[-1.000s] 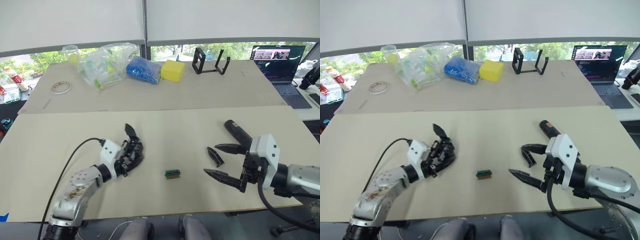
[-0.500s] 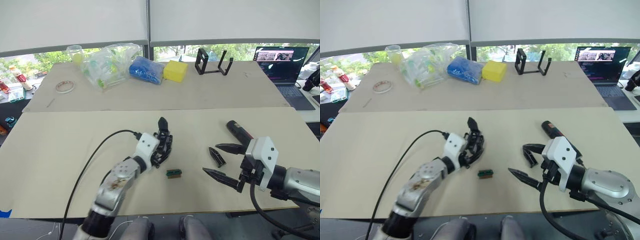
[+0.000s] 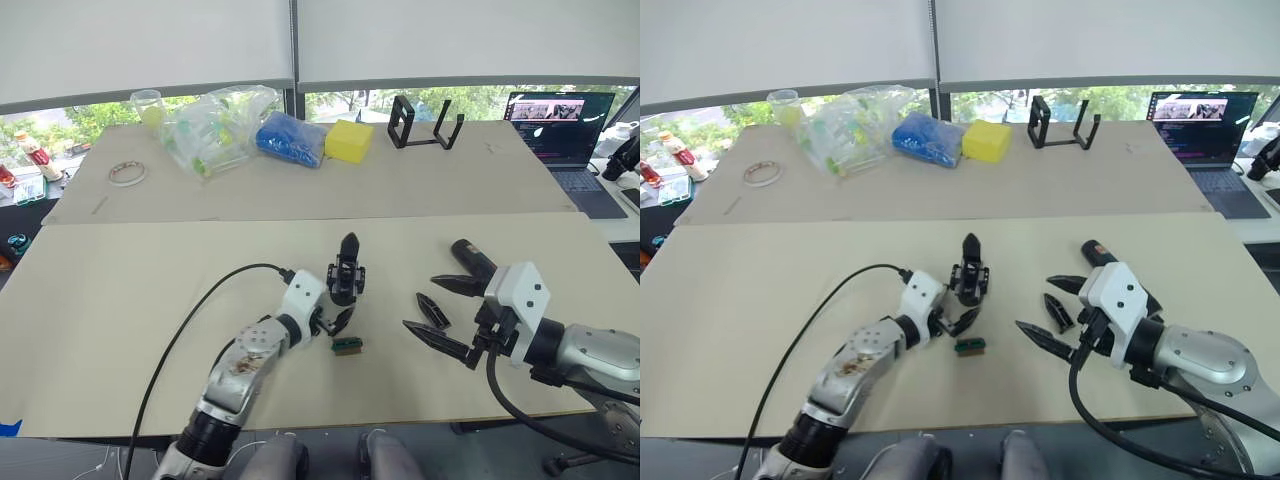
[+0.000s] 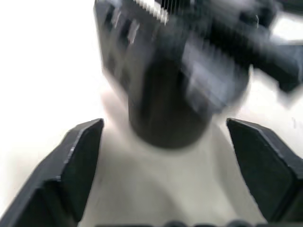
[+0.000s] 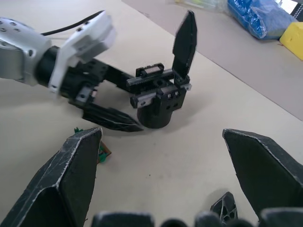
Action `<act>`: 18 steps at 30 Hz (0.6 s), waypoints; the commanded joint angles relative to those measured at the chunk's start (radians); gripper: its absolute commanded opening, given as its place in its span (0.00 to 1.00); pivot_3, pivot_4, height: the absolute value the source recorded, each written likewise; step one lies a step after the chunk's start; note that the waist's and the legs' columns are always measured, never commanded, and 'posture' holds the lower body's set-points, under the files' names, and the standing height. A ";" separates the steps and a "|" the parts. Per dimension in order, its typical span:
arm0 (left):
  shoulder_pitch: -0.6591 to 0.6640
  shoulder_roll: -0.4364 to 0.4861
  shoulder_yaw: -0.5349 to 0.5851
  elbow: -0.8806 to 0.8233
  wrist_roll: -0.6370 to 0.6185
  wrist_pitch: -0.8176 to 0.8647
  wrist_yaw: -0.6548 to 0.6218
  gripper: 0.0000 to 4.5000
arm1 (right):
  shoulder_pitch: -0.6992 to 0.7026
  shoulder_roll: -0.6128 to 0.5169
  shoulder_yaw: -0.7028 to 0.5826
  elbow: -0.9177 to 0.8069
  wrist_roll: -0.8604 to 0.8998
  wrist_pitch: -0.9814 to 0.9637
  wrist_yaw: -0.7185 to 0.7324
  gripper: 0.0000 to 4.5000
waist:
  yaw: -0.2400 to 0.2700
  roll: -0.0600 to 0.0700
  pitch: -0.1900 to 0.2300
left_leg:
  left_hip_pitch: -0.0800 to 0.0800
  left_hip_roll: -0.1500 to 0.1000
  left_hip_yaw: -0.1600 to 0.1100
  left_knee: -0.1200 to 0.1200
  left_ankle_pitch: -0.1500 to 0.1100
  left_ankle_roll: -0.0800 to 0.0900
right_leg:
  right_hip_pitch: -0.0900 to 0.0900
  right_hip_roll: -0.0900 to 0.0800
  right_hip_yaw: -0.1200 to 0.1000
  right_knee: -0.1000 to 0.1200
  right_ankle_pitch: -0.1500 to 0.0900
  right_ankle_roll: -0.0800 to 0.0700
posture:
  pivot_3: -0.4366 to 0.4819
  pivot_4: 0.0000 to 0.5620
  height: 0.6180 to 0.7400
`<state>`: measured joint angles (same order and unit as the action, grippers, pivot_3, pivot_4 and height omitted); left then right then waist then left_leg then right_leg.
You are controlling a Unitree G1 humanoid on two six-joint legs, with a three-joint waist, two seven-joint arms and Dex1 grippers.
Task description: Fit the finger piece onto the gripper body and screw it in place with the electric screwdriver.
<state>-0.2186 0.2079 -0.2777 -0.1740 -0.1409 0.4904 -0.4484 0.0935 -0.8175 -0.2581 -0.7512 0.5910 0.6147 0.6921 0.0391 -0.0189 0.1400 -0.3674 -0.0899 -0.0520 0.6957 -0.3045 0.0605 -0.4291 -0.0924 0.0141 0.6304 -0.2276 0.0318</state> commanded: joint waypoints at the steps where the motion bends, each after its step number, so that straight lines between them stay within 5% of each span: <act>1: -0.030 0.043 0.025 0.020 -0.047 -0.087 -0.124 0.99 | -0.012 0.002 -0.001 -0.012 -0.007 -0.024 0.002 1.00 | 0.002 0.000 0.000 | 0.000 0.000 0.000 0.000 0.000 0.000 | 0.000 0.000 0.000 0.000 0.000 0.000 | 0.48 0.27 1.00; 10: -0.171 0.079 0.018 0.281 -0.055 -0.297 -0.363 0.99 | 0.001 -0.007 -0.010 -0.023 0.006 -0.015 0.027 1.00 | 0.001 0.000 0.000 | 0.000 -0.001 0.000 0.001 0.000 0.000 | 0.000 0.000 -0.001 0.000 0.000 0.000 | 0.48 0.27 1.00; 18: -0.319 0.031 0.025 0.543 -0.002 -0.442 -0.403 0.99 | 0.047 -0.005 -0.043 -0.052 0.006 -0.013 0.021 1.00 | 0.001 0.000 0.000 | 0.000 -0.001 0.000 0.001 0.000 0.000 | 0.000 0.000 -0.001 0.000 0.000 0.000 | 0.48 0.27 1.00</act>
<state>-0.5160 0.2469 -0.2585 0.3543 -0.1431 0.0895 -0.8294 0.1384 -0.8166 -0.2566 -0.7596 0.5920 0.6150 0.7168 0.0397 -0.0189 0.1399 -0.3677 -0.0906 -0.0522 0.6967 -0.3046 0.0610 -0.4288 -0.0925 0.0126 0.6301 -0.2274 0.0321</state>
